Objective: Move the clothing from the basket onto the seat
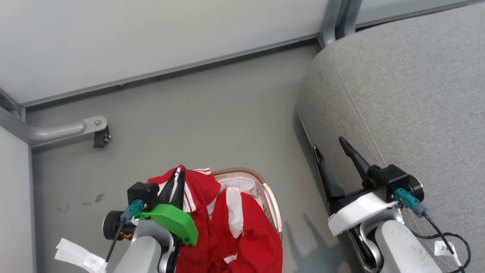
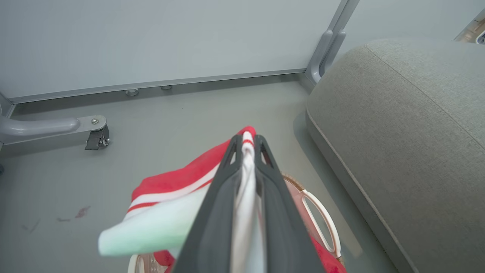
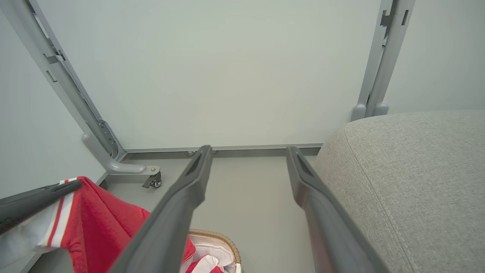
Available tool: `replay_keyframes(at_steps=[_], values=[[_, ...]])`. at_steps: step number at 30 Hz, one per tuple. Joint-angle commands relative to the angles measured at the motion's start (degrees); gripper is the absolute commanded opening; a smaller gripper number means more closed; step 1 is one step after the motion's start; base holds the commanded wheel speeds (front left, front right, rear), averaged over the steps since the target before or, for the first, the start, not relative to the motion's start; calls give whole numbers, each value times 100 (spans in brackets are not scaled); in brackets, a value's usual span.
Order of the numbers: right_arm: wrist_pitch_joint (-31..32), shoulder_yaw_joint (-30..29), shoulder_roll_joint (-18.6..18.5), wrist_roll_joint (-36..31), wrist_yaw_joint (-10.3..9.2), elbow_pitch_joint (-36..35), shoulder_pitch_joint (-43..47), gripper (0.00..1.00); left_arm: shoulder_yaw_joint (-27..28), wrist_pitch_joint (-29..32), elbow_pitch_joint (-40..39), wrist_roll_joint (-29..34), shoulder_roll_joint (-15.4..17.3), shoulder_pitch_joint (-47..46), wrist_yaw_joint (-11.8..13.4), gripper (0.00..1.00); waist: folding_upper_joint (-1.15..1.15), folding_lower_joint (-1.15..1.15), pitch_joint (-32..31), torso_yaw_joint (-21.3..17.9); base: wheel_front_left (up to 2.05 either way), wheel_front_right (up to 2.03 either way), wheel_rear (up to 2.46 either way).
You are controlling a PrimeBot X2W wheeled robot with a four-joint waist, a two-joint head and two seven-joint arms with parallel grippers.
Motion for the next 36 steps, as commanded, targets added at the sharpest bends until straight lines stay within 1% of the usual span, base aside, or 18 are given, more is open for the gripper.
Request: replay_keyframes(at_steps=[1, 8, 16, 20, 29, 33, 36], values=[[-12, 12, -26, 21, -4, 30, 124, 100, 40, -6, -156, 3, 12, 103, 4, 0, 0, 0, -327, 156, 0, 0, 0], [-12, 116, -25, 33, -4, 86, 432, 100, 121, -6, -949, -51, 12, 228, 60, 0, 0, 0, -698, 204, 0, 0, 0], [-12, 413, -24, 87, -4, 216, 705, 100, -83, -7, -1680, -105, 13, -76, 91, 0, 0, 0, -881, 293, 0, 0, 0], [-12, 821, -24, 94, -4, 327, 748, 100, -348, -6, -1907, -55, 14, -267, 91, 0, 0, 0, -889, 372, 0, 0, 0], [-11, 1609, -48, 44, -4, 592, 243, 100, -1022, -6, -2150, -203, 14, -616, 180, 0, 0, 0, -859, 684, 0, 0, 0], [-12, 1809, -39, 34, -5, 832, -101, 100, -1327, -6, -2219, -301, 13, -671, 214, 0, 0, 0, -829, 876, 0, 0, 0], [-11, 1739, -33, 30, -5, 1076, -344, 100, -1540, -6, -2254, -391, 14, -735, 246, 0, 0, 0, -794, 1038, 0, 0, 0]])
